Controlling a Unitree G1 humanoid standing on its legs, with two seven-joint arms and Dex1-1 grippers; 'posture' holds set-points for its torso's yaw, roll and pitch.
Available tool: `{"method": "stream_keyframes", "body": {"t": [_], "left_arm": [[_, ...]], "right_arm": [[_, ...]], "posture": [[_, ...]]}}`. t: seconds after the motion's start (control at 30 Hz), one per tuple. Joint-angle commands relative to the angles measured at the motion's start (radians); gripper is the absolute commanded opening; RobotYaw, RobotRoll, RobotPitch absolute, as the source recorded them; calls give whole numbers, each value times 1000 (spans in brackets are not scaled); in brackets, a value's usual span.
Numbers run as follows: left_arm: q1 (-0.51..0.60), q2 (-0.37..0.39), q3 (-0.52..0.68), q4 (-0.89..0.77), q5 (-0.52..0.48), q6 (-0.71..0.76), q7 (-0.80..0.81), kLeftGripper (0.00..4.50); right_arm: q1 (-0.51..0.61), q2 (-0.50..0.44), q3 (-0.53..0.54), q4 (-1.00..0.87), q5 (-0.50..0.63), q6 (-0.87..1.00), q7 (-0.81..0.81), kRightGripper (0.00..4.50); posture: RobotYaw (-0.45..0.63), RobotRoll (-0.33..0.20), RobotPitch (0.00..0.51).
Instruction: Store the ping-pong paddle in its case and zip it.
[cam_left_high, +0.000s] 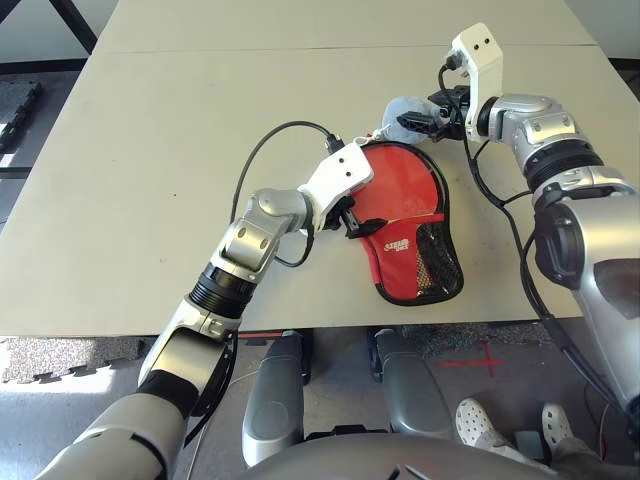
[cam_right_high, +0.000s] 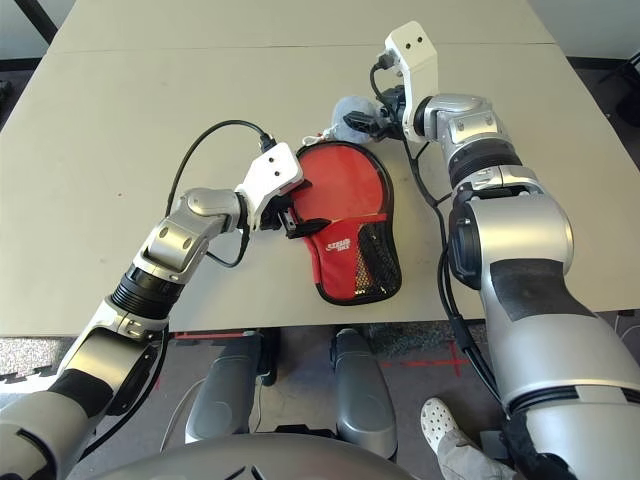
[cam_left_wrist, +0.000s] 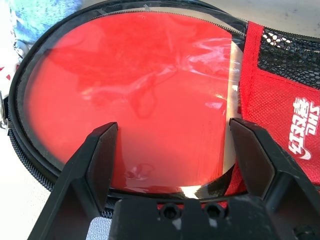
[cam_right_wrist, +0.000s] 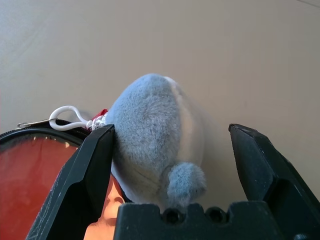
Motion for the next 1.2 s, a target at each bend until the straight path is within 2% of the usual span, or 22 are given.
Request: {"method": "stream_keyframes", "body": {"t": [0.03, 0.1, 0.43, 0.47, 0.93, 1.2], "left_arm": [[56, 7, -70, 51, 8, 57, -18, 4495], [52, 4, -70, 58, 9, 53, -18, 4500], [39, -5, -75, 81, 10, 45, -20, 4500], [39, -6, -76, 83, 10, 45, -20, 4500], [33, -18, -85, 107, 7, 45, -24, 4500], [27, -27, -82, 122, 4, 43, -20, 4500]], "right_arm": [[23, -7, -16, 13, -2, 25, 9, 4316], [27, -10, -19, 12, -3, 31, 17, 3881], [35, -50, -18, 3, -12, 33, 49, 293], [35, -59, -16, 2, -15, 29, 51, 85], [36, -191, 9, -2, -63, 4, 64, 19], [25, -332, 115, -7, -161, 32, 268, 19]], "posture": [[0, 0, 268], [-3, 0, 267], [-7, 0, 259], [-11, 0, 256], [-37, 0, 254], [-44, 0, 253]]}}
